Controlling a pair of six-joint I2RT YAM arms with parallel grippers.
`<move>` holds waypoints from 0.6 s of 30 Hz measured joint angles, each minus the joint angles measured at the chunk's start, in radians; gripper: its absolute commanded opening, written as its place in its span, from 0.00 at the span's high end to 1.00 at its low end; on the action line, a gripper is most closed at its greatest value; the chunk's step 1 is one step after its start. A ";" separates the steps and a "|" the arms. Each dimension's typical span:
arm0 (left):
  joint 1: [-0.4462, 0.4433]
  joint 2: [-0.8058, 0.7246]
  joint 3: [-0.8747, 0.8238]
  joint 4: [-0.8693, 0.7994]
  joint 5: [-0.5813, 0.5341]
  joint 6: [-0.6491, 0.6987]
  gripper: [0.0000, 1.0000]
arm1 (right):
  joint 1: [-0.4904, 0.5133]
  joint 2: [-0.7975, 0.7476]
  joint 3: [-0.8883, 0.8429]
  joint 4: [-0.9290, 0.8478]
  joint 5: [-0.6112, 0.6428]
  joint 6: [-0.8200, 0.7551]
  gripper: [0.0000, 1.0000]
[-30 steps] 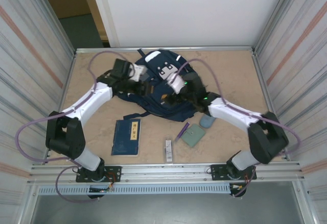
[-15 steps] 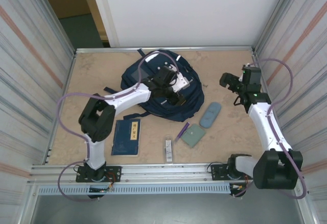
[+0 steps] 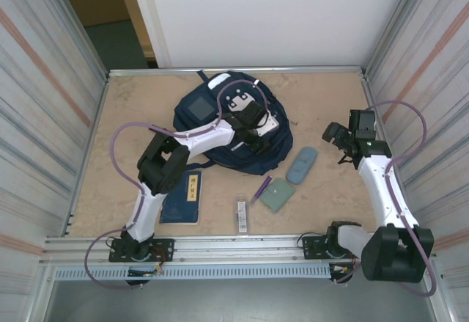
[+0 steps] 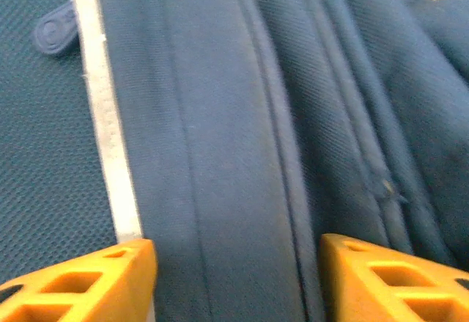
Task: Pack the student bag
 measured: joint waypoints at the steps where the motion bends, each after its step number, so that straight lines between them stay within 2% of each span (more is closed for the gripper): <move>1: -0.003 0.012 0.025 -0.021 -0.031 -0.004 0.94 | -0.013 -0.013 -0.004 -0.005 0.005 0.013 0.01; 2: -0.009 0.019 0.041 -0.034 -0.059 -0.006 1.00 | -0.029 -0.026 -0.010 -0.006 0.003 0.027 0.01; 6: -0.011 0.003 0.049 -0.053 -0.146 0.007 1.00 | -0.098 -0.085 -0.075 0.014 -0.070 0.089 0.01; 10: 0.003 -0.047 0.050 -0.077 -0.203 0.060 1.00 | -0.071 -0.105 -0.115 0.000 -0.168 0.143 0.01; 14: 0.033 -0.108 0.083 -0.116 -0.184 0.105 1.00 | 0.102 -0.074 -0.110 -0.017 -0.155 0.163 0.01; 18: 0.116 -0.153 0.173 -0.160 -0.080 0.098 1.00 | 0.307 -0.005 -0.098 -0.042 -0.137 0.168 0.01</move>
